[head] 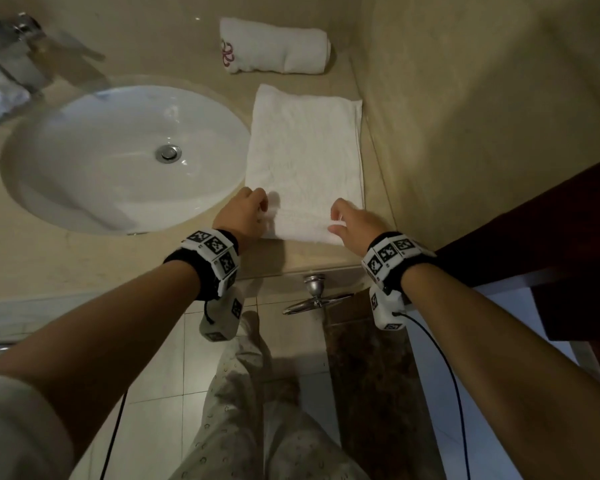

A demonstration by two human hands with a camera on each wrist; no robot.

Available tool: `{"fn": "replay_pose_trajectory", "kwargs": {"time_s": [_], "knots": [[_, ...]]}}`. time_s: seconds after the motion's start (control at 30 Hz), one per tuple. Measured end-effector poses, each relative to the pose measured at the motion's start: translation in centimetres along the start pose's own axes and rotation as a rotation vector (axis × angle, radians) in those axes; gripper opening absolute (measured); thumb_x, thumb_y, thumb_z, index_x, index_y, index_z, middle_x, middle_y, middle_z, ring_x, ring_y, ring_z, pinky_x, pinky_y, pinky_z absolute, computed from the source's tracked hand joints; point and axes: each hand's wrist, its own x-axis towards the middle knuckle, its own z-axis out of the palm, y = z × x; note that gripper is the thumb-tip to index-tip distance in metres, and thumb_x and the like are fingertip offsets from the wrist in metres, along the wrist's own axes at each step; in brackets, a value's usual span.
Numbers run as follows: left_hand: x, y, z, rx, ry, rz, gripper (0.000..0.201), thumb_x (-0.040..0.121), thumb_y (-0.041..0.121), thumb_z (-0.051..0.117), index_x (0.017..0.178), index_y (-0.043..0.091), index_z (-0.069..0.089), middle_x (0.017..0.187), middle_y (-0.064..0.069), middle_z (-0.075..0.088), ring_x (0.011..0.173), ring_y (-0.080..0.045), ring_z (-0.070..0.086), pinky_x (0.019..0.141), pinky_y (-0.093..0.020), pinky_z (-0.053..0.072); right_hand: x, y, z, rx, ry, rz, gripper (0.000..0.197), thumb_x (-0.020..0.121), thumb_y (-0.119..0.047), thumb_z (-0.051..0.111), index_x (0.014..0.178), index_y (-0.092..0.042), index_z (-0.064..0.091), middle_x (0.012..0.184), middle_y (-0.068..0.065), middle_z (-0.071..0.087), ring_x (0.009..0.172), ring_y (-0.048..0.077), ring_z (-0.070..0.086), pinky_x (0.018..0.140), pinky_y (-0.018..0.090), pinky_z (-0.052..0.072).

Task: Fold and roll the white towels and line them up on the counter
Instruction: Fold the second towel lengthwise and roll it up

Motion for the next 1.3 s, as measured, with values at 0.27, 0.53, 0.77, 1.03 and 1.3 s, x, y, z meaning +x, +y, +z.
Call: {"fn": "replay_pose_trajectory", "kwargs": {"time_s": [0.27, 0.53, 0.77, 1.03, 1.3], "knots": [[-0.4, -1.2, 0.5, 0.398, -0.036, 0.263, 0.043, 0.094, 0.036, 0.033, 0.114, 0.008, 0.058, 0.124, -0.011, 0.056, 0.113, -0.03, 0.048, 0.097, -0.037, 0.037, 0.6, -1.4, 1.5, -0.338, 0.176, -0.235, 0.026, 0.068, 0.006, 0.065, 0.092, -0.005, 0.064, 0.091, 0.013, 0.063, 0.088, 0.033, 0.06, 0.08, 0.041, 0.043], [-0.9, -0.5, 0.3, 0.351, -0.069, 0.175, 0.046, 0.092, 0.034, 0.049, 0.129, 0.007, 0.044, 0.128, -0.012, 0.05, 0.115, -0.03, 0.05, 0.086, -0.041, 0.045, 0.2, -0.6, 1.7, -0.316, 0.122, -0.19, 0.032, 0.091, -0.031, 0.055, 0.119, -0.015, 0.051, 0.124, 0.001, 0.052, 0.117, 0.02, 0.044, 0.1, 0.031, 0.029], [-0.1, 0.0, -1.4, 0.289, -0.206, 0.164, 0.041, 0.095, 0.032, 0.045, 0.132, 0.015, 0.049, 0.13, -0.012, 0.053, 0.12, -0.029, 0.049, 0.1, -0.035, 0.034, 0.0, -0.7, 0.2, -0.214, 0.009, -0.114, 0.026, 0.098, -0.023, 0.04, 0.119, -0.012, 0.05, 0.118, 0.006, 0.059, 0.108, 0.025, 0.052, 0.089, 0.034, 0.038], [0.4, 0.4, -2.2, 0.092, -0.391, 0.066, 0.034, 0.098, 0.025, 0.043, 0.122, 0.005, 0.056, 0.128, -0.016, 0.056, 0.114, -0.029, 0.052, 0.096, -0.032, 0.036, -0.2, 0.6, -0.7, 0.108, -0.056, 0.06, 0.017, 0.097, -0.028, 0.044, 0.103, -0.015, 0.053, 0.085, 0.0, 0.057, 0.072, 0.019, 0.054, 0.062, 0.025, 0.039], [1.0, 1.3, -0.5, 0.315, -0.016, 0.161, 0.024, 0.092, 0.029, 0.053, 0.108, 0.012, 0.058, 0.122, -0.011, 0.05, 0.108, -0.031, 0.047, 0.087, -0.04, 0.041, 0.7, 0.4, 0.7, -0.28, 0.195, -0.125, 0.015, 0.071, 0.001, 0.069, 0.081, -0.007, 0.061, 0.082, 0.012, 0.054, 0.074, 0.028, 0.053, 0.062, 0.031, 0.038]]}}
